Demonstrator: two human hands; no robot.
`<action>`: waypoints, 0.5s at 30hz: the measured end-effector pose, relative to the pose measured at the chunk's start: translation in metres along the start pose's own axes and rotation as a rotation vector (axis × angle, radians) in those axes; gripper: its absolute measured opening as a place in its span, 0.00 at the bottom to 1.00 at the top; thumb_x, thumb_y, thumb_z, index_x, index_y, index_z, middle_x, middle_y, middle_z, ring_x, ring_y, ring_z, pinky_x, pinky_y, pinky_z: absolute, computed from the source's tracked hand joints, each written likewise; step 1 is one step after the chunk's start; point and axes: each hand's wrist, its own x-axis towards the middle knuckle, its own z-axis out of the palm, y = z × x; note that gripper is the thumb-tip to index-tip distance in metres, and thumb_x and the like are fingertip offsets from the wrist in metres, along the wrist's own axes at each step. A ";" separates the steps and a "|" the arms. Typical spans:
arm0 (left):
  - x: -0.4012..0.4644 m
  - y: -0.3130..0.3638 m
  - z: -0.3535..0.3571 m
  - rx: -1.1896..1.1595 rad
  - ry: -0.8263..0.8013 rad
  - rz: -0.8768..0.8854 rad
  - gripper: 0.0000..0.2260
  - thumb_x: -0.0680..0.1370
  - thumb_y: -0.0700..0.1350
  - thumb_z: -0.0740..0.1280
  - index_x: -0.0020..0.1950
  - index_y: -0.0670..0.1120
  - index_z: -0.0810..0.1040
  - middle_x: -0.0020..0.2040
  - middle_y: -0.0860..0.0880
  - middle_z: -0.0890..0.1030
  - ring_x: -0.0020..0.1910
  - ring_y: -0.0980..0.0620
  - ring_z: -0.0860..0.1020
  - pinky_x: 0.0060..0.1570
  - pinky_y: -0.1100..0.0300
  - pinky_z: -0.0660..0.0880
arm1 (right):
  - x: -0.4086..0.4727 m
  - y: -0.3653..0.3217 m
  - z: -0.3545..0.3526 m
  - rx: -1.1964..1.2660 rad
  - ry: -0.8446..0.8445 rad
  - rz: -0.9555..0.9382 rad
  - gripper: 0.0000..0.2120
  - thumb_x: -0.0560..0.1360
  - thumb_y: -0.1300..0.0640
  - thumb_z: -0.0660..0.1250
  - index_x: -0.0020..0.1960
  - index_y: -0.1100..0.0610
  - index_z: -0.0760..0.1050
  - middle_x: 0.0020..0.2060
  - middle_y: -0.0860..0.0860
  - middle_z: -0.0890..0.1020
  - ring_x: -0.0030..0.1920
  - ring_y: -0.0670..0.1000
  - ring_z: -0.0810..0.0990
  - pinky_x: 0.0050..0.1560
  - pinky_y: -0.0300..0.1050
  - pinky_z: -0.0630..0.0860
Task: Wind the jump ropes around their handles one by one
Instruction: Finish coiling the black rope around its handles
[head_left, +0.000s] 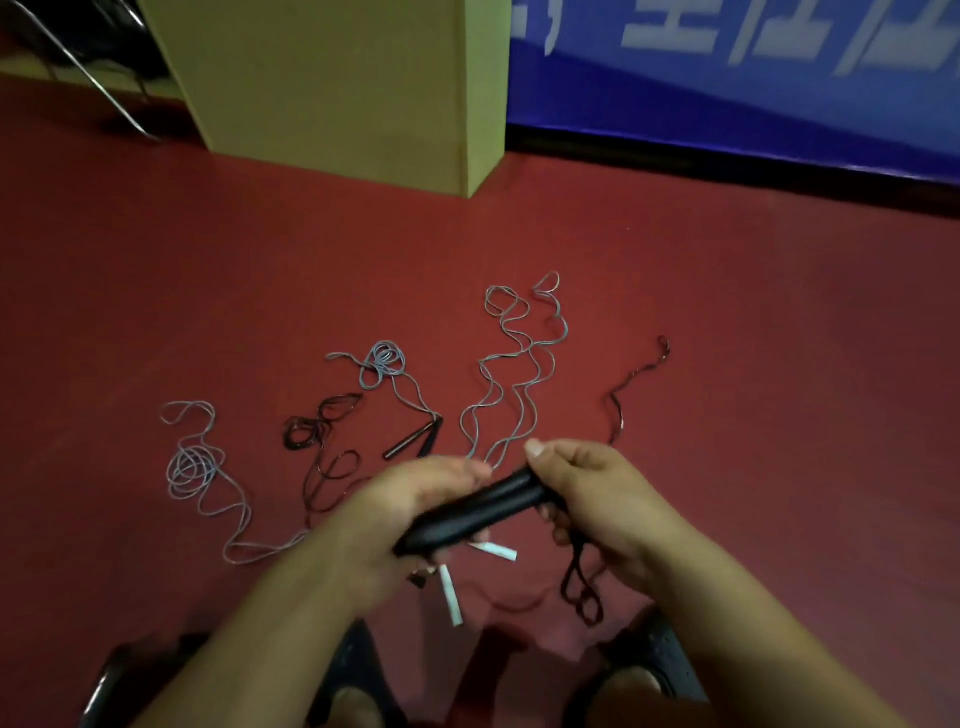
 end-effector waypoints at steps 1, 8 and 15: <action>0.004 0.006 -0.001 -0.196 0.039 -0.009 0.11 0.74 0.42 0.64 0.54 0.41 0.80 0.42 0.38 0.85 0.28 0.45 0.81 0.22 0.65 0.71 | 0.005 -0.007 0.002 0.063 0.049 -0.006 0.15 0.81 0.50 0.62 0.39 0.56 0.74 0.25 0.51 0.72 0.25 0.47 0.65 0.28 0.42 0.64; 0.032 0.027 0.007 -0.539 0.131 0.057 0.36 0.72 0.64 0.66 0.69 0.38 0.71 0.60 0.39 0.81 0.50 0.44 0.85 0.50 0.51 0.80 | 0.046 -0.025 0.012 0.067 0.341 -0.203 0.13 0.81 0.51 0.61 0.41 0.53 0.77 0.27 0.45 0.77 0.28 0.47 0.67 0.36 0.48 0.67; 0.052 0.011 0.027 -0.217 0.089 0.142 0.04 0.79 0.45 0.67 0.50 0.47 0.80 0.48 0.47 0.85 0.48 0.51 0.82 0.60 0.48 0.75 | 0.053 -0.021 0.029 0.086 0.252 -0.085 0.06 0.81 0.55 0.62 0.48 0.54 0.77 0.34 0.49 0.77 0.29 0.45 0.69 0.33 0.43 0.67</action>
